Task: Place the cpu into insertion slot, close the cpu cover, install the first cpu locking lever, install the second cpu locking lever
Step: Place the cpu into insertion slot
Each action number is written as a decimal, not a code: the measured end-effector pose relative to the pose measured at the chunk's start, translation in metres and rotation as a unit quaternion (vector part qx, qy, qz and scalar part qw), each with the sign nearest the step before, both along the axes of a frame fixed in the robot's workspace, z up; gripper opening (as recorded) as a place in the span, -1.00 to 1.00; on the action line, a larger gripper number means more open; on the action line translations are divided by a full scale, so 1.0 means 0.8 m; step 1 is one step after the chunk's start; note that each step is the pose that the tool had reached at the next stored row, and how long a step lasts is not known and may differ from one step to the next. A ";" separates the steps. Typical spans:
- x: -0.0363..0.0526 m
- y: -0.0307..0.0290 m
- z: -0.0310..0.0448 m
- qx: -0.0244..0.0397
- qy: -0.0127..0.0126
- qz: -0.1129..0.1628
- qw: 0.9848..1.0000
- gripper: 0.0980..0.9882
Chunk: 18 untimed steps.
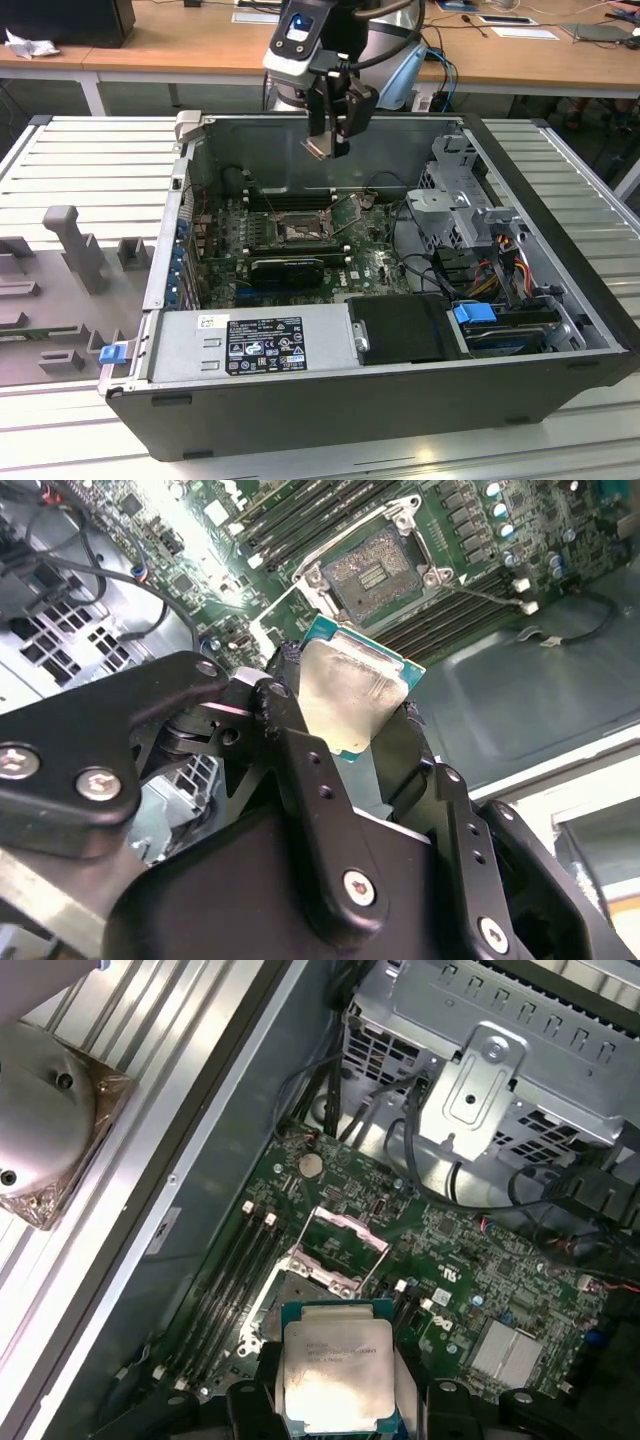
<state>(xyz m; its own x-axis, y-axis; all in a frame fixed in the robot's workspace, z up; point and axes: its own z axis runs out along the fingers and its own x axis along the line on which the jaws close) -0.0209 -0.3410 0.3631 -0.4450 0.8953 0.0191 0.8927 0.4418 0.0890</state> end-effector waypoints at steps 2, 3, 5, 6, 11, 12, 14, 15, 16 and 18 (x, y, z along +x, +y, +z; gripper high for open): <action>0.000 0.0000 -0.0001 0.000 0.000 -0.018 1.000 -0.03; 0.000 0.0000 -0.0001 0.000 0.000 -0.025 1.000 -0.03; 0.000 0.0000 -0.0002 0.000 0.000 -0.036 0.999 -0.03; 0.000 0.0000 -0.0002 0.000 0.000 -0.042 0.999 -0.03; 0.000 0.0000 -0.0005 0.000 0.000 -0.082 0.997 -0.03; 0.000 0.0000 -0.0006 0.000 0.000 -0.088 0.996 -0.03; 0.000 0.0000 -0.0007 0.000 0.000 -0.101 0.995 -0.03; 0.000 0.0000 -0.0008 0.000 0.000 -0.108 0.994 -0.03; 0.000 0.0000 -0.0009 0.000 0.000 -0.112 0.994 -0.03; 0.000 0.0000 -0.0010 0.000 0.000 -0.123 0.992 -0.03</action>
